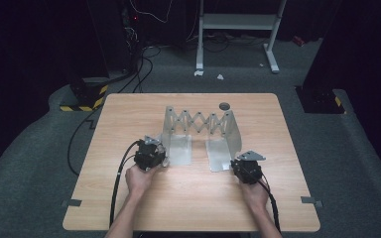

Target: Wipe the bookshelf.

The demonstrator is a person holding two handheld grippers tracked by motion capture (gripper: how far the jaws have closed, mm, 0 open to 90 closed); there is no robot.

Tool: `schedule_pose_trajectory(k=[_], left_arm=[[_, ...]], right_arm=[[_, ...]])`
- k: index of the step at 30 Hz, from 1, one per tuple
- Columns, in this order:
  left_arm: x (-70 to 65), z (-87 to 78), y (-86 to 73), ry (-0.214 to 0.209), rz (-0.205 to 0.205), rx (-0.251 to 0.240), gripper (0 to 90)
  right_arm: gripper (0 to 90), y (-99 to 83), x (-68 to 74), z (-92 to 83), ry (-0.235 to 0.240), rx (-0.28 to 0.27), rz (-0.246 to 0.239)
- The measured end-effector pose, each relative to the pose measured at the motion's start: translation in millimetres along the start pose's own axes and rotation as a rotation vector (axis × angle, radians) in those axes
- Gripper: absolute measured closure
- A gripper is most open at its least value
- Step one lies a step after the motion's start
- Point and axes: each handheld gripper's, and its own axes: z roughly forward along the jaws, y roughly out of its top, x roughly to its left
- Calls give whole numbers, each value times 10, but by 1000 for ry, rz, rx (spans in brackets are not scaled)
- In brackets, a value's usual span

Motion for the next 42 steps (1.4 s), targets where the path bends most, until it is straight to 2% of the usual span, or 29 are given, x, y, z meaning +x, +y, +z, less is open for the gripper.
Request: schedule_pose_trajectory(k=[3, 5, 8, 17, 19, 22, 33, 36, 42], left_arm=[[1, 18, 5, -2, -7, 1, 805], [-52, -20, 29, 21, 19, -6, 805], [-101, -134, 92, 21, 33, -44, 805], [-76, -567, 331, -36, 34, -161, 807], [-66, -629, 380, -47, 22, -174, 806], [-57, -715, 469, -52, 35, -198, 807], [-10, -828, 748, -42, 78, -220, 808], [24, -785, 829, -39, 74, -216, 808], [55, -639, 843, -30, 68, -177, 808]], right_arm=[[824, 0, -3, 0, 3, 1, 3], [824, 0, -3, 0, 3, 1, 3], [824, 0, -2, 0, 2, 0, 1], [823, 1, 3, 1, 0, 0, 1], [823, 1, 1, 1, 3, 0, 1], [822, 1, 0, 1, 5, 0, 2], [821, 2, 11, 3, 4, 1, 5], [821, 2, 8, 3, 5, 0, 5], [821, 2, 8, 3, 6, 0, 6]])
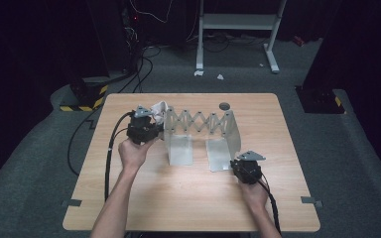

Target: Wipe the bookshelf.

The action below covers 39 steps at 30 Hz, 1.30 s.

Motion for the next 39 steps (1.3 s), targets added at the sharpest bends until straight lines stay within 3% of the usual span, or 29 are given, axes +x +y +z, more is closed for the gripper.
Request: schedule_pose_trajectory(k=[6, 22, 29, 31, 37, 39], left_arm=[[28, 143, -62, -14, -16, 30, 808], [41, 572, -524, -34, -34, 203, 806], [39, 469, -429, -29, -23, 163, 806], [40, 404, -376, -35, -32, 129, 807], [32, 262, -228, -29, -2, 86, 807], [33, 165, -134, -29, 3, 50, 807]], right_arm=[[818, 0, 5, 0, 0, 0, 1], [816, 2, 13, 3, 0, 1, 7], [817, 3, 10, 3, 4, 1, 12], [817, 3, 3, 4, 8, 1, 13], [816, 3, 7, 4, 7, 1, 11], [816, 3, 11, 4, 6, 1, 11]])
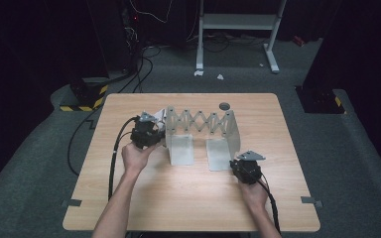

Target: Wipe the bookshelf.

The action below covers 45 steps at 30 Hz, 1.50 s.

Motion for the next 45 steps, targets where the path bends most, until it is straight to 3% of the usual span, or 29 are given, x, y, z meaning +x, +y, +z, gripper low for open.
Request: schedule_pose_trajectory(k=[10, 21, 32, 45], left_arm=[[37, -125, 228, 14, 3, -64, 807], [131, 72, 265, 24, -2, -6, 808], [130, 317, -11, 9, 5, 95, 806], [109, 501, -353, -37, -37, 165, 805]], right_arm=[[813, 0, 2, 0, 0, -1, -9], [812, 0, 2, -1, 1, -1, -10], [812, 0, -1, 0, 4, -1, -11], [811, 0, 5, -1, 3, -1, -9]])
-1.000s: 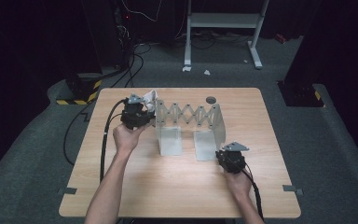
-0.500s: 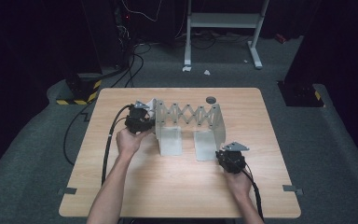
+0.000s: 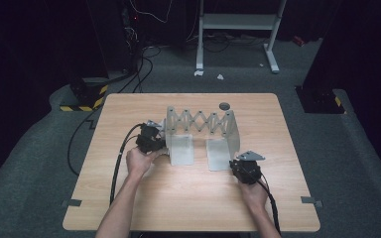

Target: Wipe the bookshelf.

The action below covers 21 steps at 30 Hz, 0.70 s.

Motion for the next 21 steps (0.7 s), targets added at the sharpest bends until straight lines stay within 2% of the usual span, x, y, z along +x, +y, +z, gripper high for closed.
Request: schedule_pose_trajectory(k=[3, 10, 12, 19, 21], left_arm=[[-18, 34, -66, 0, 8, 16, 805], [-67, 44, -163, -1, 9, 20, 805], [-106, 30, -216, -9, -5, 14, 804], [-227, -56, -377, -14, 19, 8, 803], [-250, -74, -424, -20, 15, 3, 803]], right_arm=[[810, 0, 1, 0, -1, 0, -2], [810, 0, 2, 1, 0, -1, -2], [810, 1, 2, 1, 1, 0, 0], [807, 3, 7, 3, 0, 0, -4], [806, 4, 10, 4, 0, 0, -4]])
